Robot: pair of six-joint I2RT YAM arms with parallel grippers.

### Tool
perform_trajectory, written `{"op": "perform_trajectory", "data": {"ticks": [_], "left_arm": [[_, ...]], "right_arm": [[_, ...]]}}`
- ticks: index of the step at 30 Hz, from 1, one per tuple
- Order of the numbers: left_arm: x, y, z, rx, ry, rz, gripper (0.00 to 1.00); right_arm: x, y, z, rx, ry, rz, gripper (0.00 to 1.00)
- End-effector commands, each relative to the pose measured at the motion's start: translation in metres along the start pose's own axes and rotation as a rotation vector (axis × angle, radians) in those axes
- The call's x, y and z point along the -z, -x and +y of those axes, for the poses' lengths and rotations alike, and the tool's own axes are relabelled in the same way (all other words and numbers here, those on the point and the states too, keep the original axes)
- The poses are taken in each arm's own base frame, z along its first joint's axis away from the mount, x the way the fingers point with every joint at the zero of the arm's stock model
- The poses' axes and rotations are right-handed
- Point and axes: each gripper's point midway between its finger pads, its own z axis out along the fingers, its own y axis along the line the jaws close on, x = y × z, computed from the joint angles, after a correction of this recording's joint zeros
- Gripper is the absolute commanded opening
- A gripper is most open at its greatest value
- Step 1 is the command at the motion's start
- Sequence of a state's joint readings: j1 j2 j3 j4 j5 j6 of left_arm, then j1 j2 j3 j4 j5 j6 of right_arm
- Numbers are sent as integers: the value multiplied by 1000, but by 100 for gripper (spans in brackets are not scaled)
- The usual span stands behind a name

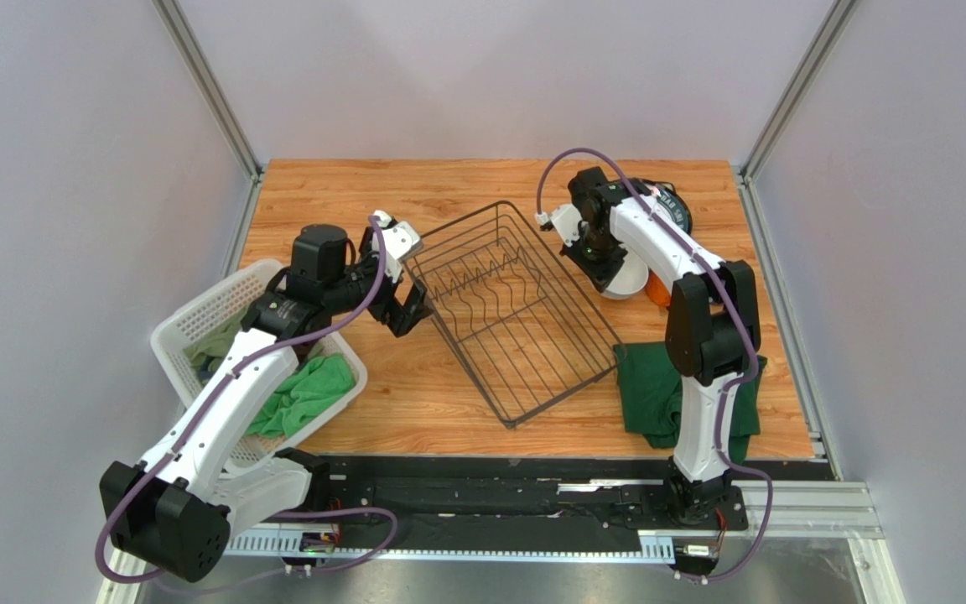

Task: Unload the mixed dishes from the dish rack
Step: Place the bowl at the center of the board.

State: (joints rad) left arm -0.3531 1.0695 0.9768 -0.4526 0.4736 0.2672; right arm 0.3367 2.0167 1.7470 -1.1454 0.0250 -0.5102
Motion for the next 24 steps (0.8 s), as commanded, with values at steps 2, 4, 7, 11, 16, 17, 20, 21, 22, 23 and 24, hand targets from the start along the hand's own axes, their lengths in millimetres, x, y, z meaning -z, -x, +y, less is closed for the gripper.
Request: {"op": "perform_trajectory", "data": {"ticks": [2, 4, 7, 11, 16, 17, 20, 21, 22, 23, 24], "left_arm": [[1, 8, 0, -2, -7, -26, 98], [2, 8, 0, -1, -7, -27, 98], [1, 8, 1, -2, -5, -27, 98], [1, 7, 0, -3, -7, -26, 98], [2, 8, 0, -2, -7, -27, 98], [2, 8, 0, -2, -7, -27, 97], [2, 9, 0, -3, -5, -31, 98], [1, 8, 0, -2, -8, -28, 97], [1, 8, 0, -3, -8, -29, 97], [1, 8, 0, -3, -8, -29, 97], [2, 8, 0, -4, -6, -30, 97]], "right_arm": [[-6, 2, -5, 20, -7, -5, 0], [-8, 1, -4, 21, 0, -2, 0], [-8, 2, -3, 21, 4, -6, 0], [-10, 2, -4, 21, 4, -3, 0], [-10, -1, -1, 22, 12, 5, 1], [-11, -1, -1, 22, 12, 5, 2], [-10, -2, -1, 19, 11, 4, 10], [-10, -1, -1, 20, 10, 1, 12], [-10, -1, -1, 17, 9, 0, 16], [-9, -1, -1, 15, 10, -2, 18], [-9, -2, -1, 17, 10, -2, 20]]}}
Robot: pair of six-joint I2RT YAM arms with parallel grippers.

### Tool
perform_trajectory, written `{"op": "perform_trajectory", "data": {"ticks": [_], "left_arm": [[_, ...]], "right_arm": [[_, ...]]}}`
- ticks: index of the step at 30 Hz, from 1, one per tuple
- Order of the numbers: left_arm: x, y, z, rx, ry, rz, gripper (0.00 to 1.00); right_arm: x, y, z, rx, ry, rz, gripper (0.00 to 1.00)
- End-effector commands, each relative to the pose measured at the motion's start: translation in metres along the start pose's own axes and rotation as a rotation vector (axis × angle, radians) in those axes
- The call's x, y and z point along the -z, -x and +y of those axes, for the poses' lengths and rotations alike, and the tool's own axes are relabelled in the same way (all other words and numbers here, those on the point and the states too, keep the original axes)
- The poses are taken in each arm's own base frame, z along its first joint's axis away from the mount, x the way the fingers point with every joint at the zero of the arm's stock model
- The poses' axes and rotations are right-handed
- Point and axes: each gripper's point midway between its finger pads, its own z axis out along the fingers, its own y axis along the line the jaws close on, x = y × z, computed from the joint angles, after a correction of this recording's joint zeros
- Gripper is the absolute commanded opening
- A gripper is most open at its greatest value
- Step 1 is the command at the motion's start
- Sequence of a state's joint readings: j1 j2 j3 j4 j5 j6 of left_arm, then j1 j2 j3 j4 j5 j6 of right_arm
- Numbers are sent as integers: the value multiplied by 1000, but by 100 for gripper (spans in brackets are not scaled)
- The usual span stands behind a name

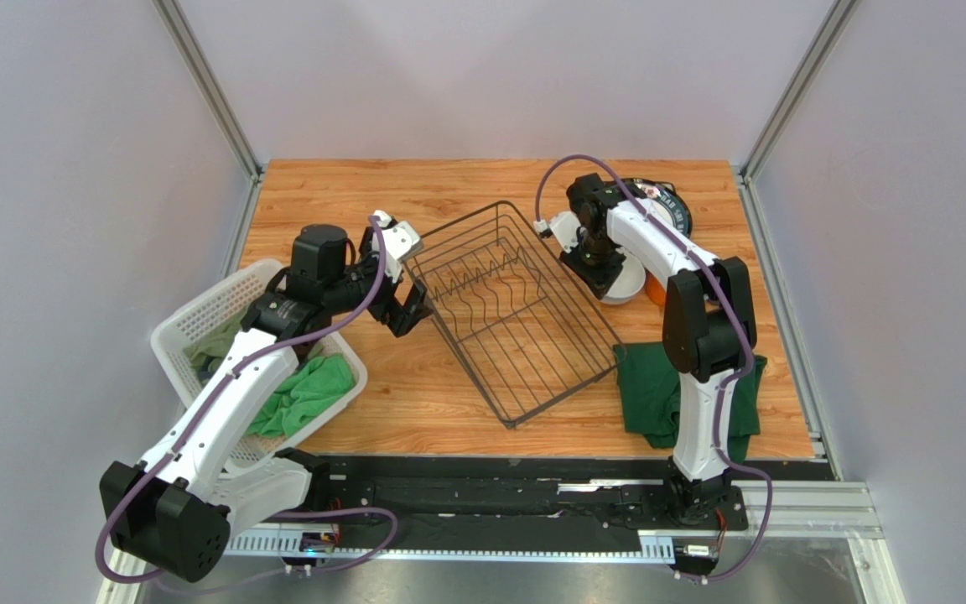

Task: Unload the mixed dishes from the dish rack
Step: Place the bowl at the center of the board.

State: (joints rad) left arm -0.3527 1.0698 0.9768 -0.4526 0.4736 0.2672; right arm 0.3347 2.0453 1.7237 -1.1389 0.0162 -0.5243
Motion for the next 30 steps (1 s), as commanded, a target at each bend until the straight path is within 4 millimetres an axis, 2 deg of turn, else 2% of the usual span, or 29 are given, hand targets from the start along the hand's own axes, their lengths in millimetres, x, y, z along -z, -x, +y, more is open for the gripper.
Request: {"op": "perform_trajectory", "data": {"ticks": [1, 10, 19, 23, 25, 27, 29, 30], "left_arm": [[2, 9, 0, -3, -8, -31, 97], [2, 9, -1, -2, -12, -31, 98], [0, 8, 0, 0, -8, -28, 97], [0, 7, 3, 1, 3, -25, 98], [0, 7, 5, 4, 17, -23, 98], [1, 8, 11, 9, 53, -26, 98], [3, 11, 15, 5, 81, -38, 99], [5, 12, 20, 9, 113, -38, 99]], "right_arm": [[7, 5, -6, 2, -22, -40, 22], [29, 10, -7, -6, -44, -86, 37], [92, 16, -11, -36, -115, -222, 46], [123, 21, -13, -68, -159, -318, 54], [140, 23, -13, -83, -183, -378, 60], [147, 26, -14, -113, -204, -433, 68], [166, 32, -17, -135, -241, -527, 73], [161, 28, -14, -143, -239, -529, 79]]}}
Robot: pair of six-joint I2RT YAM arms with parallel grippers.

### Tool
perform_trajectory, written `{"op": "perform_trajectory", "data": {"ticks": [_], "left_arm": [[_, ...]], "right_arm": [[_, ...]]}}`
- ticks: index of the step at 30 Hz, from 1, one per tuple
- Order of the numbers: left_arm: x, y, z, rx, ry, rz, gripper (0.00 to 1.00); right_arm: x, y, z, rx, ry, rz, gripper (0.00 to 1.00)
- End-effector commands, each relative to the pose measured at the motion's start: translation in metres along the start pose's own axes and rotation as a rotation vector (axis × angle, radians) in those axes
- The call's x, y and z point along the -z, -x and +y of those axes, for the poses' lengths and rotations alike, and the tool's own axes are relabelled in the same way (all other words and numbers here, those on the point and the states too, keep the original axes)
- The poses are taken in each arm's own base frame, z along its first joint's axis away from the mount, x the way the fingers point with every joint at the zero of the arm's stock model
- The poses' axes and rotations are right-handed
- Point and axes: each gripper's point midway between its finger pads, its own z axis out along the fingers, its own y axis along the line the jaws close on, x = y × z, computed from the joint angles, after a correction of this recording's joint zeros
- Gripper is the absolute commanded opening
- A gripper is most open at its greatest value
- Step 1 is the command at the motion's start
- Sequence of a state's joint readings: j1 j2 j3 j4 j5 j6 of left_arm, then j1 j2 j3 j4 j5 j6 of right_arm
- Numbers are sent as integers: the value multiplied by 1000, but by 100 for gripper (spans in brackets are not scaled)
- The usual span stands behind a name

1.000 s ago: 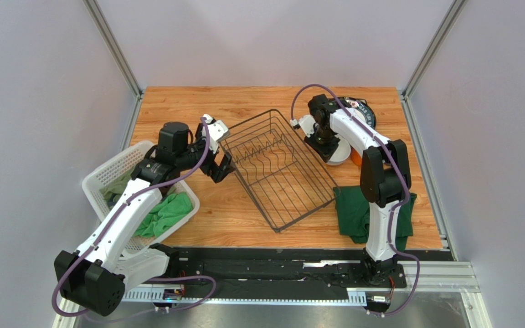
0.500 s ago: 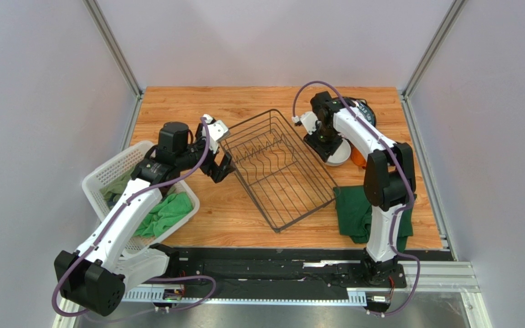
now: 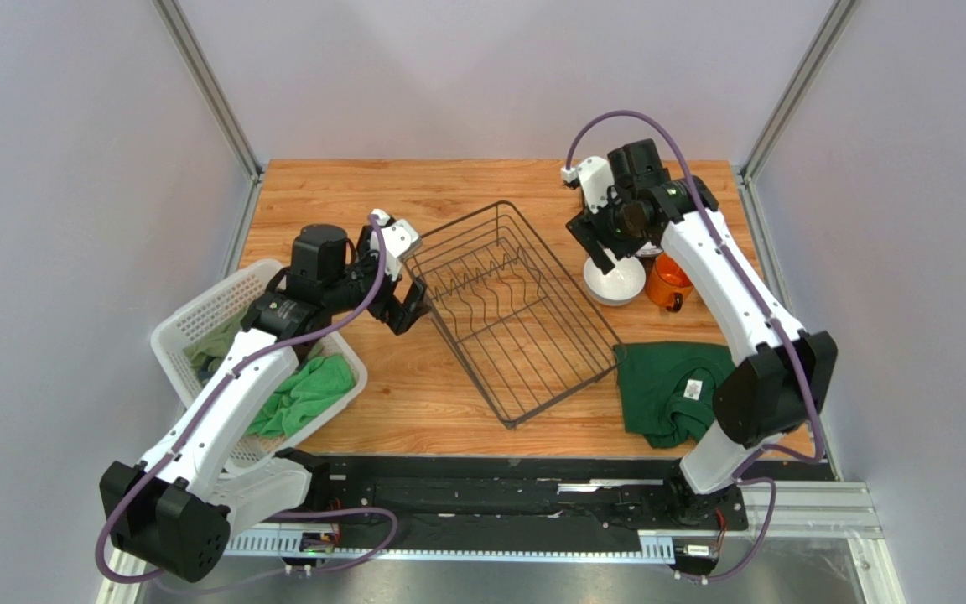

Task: Unload the mixed dishes from the dish rack
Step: Place the bowl at the center of the board, then reset both arms

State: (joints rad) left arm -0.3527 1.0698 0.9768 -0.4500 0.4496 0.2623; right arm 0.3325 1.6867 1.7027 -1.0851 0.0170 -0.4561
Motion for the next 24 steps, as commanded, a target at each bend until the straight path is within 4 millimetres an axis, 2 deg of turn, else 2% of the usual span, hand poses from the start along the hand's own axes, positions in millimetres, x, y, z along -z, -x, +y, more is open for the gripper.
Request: {"op": "perform_trajectory", "data": {"ticks": [1, 2, 3, 4, 5, 7, 8, 10, 12, 13, 14, 18, 21, 22, 24], "left_arm": [[5, 14, 19, 3, 106, -50, 99], [7, 16, 21, 4, 122, -56, 99], [9, 16, 27, 11, 158, -57, 99], [10, 19, 31, 9, 179, -69, 99], [11, 21, 34, 10, 200, -75, 99], [16, 27, 45, 13, 260, -91, 99], [17, 29, 50, 19, 285, -97, 99], [24, 38, 63, 22, 358, -123, 99], [33, 43, 80, 25, 456, -140, 99], [37, 52, 88, 21, 494, -172, 99], [41, 57, 94, 20, 523, -187, 99], [64, 80, 124, 32, 672, -279, 99], [74, 95, 139, 54, 734, -350, 99], [74, 95, 143, 65, 742, -354, 99], [77, 104, 147, 66, 747, -388, 99]], "right_arm": [[33, 26, -11, -75, -90, -208, 82], [36, 30, -15, -83, -113, -240, 84], [34, 27, -15, -101, -125, -244, 90], [43, 29, -18, -111, -145, -277, 93], [49, 35, -24, -126, -173, -320, 99], [52, 34, -28, -153, -200, -354, 100], [63, 41, -35, -165, -231, -410, 100], [65, 37, -41, -208, -258, -436, 100], [76, 40, -55, -267, -290, -504, 100], [74, 36, -58, -327, -289, -517, 100], [79, 36, -72, -380, -300, -562, 100], [102, 32, -94, -539, -296, -704, 100], [108, 27, -102, -550, -361, -752, 100], [122, 22, -108, -564, -417, -773, 100], [127, 15, -113, -575, -477, -789, 100]]}}
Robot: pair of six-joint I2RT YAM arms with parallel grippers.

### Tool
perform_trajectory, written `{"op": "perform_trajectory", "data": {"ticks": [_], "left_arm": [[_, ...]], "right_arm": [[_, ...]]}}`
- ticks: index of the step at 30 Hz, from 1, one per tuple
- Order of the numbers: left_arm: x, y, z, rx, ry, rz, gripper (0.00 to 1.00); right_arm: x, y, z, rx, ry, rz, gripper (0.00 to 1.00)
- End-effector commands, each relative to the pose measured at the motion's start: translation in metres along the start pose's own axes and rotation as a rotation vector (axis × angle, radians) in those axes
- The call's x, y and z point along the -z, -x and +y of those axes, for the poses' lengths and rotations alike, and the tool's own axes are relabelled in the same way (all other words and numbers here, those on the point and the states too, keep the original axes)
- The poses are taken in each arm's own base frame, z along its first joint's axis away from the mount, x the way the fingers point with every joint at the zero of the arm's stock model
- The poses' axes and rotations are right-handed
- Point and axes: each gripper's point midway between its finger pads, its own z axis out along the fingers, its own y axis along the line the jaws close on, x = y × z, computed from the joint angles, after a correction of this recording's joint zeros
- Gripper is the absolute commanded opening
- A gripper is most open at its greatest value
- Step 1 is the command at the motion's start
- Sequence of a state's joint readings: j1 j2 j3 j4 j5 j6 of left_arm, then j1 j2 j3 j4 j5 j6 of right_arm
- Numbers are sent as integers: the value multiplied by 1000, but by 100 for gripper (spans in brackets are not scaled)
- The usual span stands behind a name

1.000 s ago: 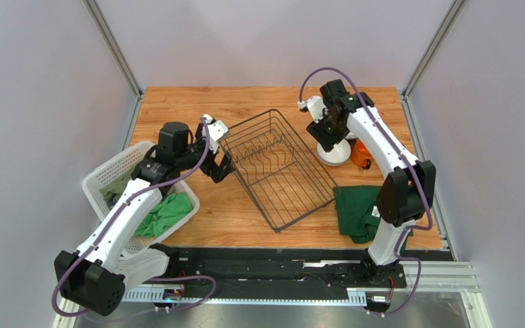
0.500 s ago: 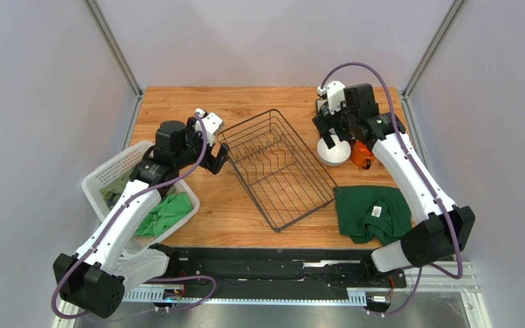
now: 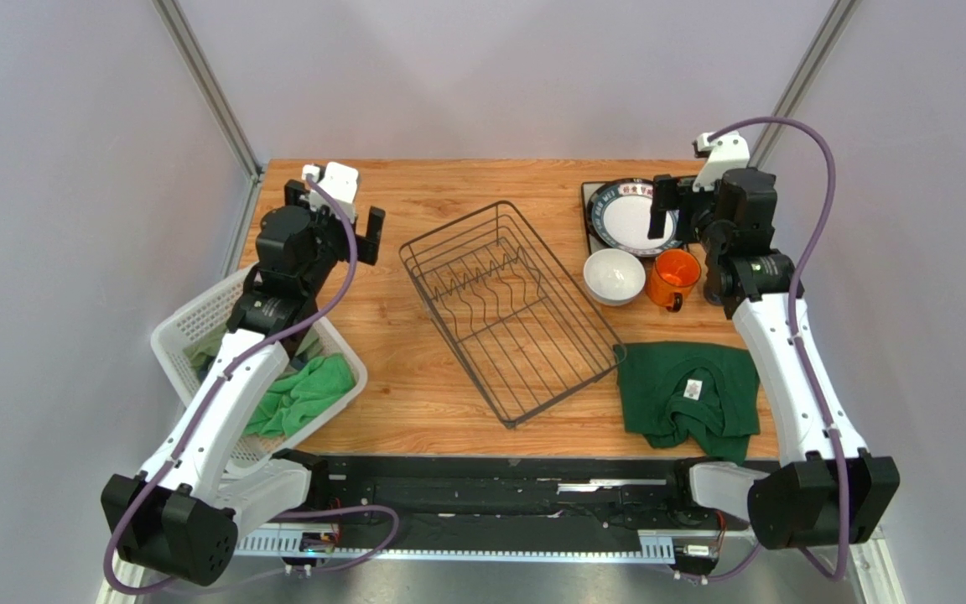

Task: Unload the mixed dishes from the dish rack
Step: Reset both arms

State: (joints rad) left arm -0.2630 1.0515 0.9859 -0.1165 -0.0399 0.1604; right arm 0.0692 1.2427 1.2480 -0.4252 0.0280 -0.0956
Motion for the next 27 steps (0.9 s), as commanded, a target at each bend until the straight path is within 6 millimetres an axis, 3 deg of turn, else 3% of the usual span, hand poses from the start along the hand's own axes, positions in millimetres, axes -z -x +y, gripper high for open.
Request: {"op": "perform_trajectory", "data": {"ticks": [1, 8, 12, 19, 27], "left_arm": [[-1, 59, 29, 53, 110, -190, 99], [2, 67, 29, 43, 103, -221, 99], [5, 64, 26, 58, 92, -225, 99], [10, 61, 27, 64, 104, -232, 99], [2, 51, 24, 67, 95, -205, 99]], "right_arm": [[32, 52, -12, -67, -83, -249, 100], [58, 57, -14, -90, -99, -350, 100], [63, 57, -18, -78, -125, -362, 100], [64, 53, -11, -39, -119, -373, 99], [54, 44, -11, -23, -142, -340, 99]]}}
